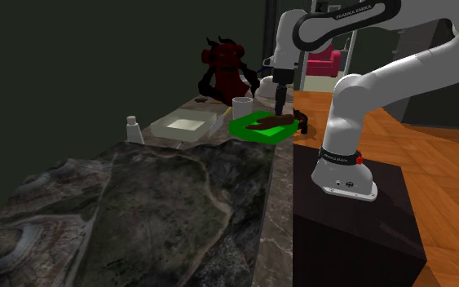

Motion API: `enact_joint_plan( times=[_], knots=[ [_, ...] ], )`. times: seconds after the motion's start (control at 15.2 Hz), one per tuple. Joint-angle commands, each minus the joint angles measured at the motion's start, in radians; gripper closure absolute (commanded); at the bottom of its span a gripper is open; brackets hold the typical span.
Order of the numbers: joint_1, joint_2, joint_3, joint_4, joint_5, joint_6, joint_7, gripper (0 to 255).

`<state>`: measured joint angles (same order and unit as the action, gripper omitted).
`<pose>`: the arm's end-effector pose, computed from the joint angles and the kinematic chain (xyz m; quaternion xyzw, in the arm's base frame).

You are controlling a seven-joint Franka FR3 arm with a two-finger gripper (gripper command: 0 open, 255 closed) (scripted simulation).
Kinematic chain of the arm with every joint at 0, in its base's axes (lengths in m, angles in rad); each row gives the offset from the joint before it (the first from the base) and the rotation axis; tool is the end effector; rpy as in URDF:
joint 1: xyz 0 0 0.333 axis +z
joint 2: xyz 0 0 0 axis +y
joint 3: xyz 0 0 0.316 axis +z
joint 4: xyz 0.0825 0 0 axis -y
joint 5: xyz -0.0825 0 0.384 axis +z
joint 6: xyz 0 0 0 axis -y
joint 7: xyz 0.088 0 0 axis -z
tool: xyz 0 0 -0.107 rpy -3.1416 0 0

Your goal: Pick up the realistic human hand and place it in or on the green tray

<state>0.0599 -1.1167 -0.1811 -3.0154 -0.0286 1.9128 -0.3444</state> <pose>0.2319 -0.0164 0.3918 -0.9839 -0.1654 -0.0164 0.0659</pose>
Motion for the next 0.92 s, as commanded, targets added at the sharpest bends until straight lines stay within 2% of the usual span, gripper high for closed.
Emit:
enact_joint_plan(
  times=[0.0, 0.07, 0.33, 0.86],
  knots=[
    [0.0, 0.0, 0.0, 0.0, 0.0, 0.0, 0.0, 0],
    [0.0, 0.0, 0.0, 0.0, 0.0, 0.0, 0.0, 0],
    [0.001, -0.016, 0.004, 0.122, 0.004, -0.137, 0.001, 0],
    [0.001, -0.016, 0.004, 0.122, 0.004, -0.137, 0.001, 0]
  ],
)
